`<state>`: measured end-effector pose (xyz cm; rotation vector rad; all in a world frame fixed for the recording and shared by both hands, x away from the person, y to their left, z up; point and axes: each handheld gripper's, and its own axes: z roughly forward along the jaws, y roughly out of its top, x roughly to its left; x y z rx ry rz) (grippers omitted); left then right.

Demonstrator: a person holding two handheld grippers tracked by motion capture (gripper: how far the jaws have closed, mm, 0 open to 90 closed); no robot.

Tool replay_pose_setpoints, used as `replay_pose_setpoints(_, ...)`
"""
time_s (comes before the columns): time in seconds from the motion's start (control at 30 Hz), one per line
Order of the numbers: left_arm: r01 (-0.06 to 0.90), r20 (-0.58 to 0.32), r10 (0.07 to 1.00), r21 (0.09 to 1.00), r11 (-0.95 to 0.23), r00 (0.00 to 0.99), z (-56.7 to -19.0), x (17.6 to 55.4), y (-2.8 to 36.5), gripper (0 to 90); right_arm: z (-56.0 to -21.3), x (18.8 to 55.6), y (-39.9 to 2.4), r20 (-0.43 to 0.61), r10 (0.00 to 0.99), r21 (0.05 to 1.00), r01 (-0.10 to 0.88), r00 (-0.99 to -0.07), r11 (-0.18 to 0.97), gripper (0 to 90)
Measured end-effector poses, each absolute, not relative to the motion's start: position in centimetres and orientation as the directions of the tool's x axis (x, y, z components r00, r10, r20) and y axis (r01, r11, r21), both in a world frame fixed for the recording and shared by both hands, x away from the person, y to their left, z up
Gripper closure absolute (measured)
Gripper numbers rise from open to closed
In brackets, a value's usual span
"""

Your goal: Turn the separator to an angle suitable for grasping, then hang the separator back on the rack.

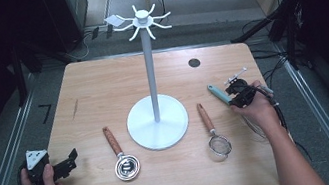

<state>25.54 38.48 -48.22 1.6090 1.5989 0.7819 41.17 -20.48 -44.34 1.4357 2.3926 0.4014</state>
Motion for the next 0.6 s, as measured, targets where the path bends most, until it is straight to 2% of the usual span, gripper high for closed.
replay_pose_setpoints(0.1,0.556,-0.073,0.996,0.830,0.035,0.046,-48.2,25.6,38.5,0.0,-44.5,41.5,-20.8,-0.104,0.887,0.379,0.807,-0.450,0.453,70.7)
replay_pose_setpoints(0.6,0.557,-0.073,0.996,0.830,0.035,0.046,-48.2,25.5,38.5,0.0,-46.2,43.2,-20.7,-0.082,0.889,0.309,0.836,-0.450,0.452,68.5)
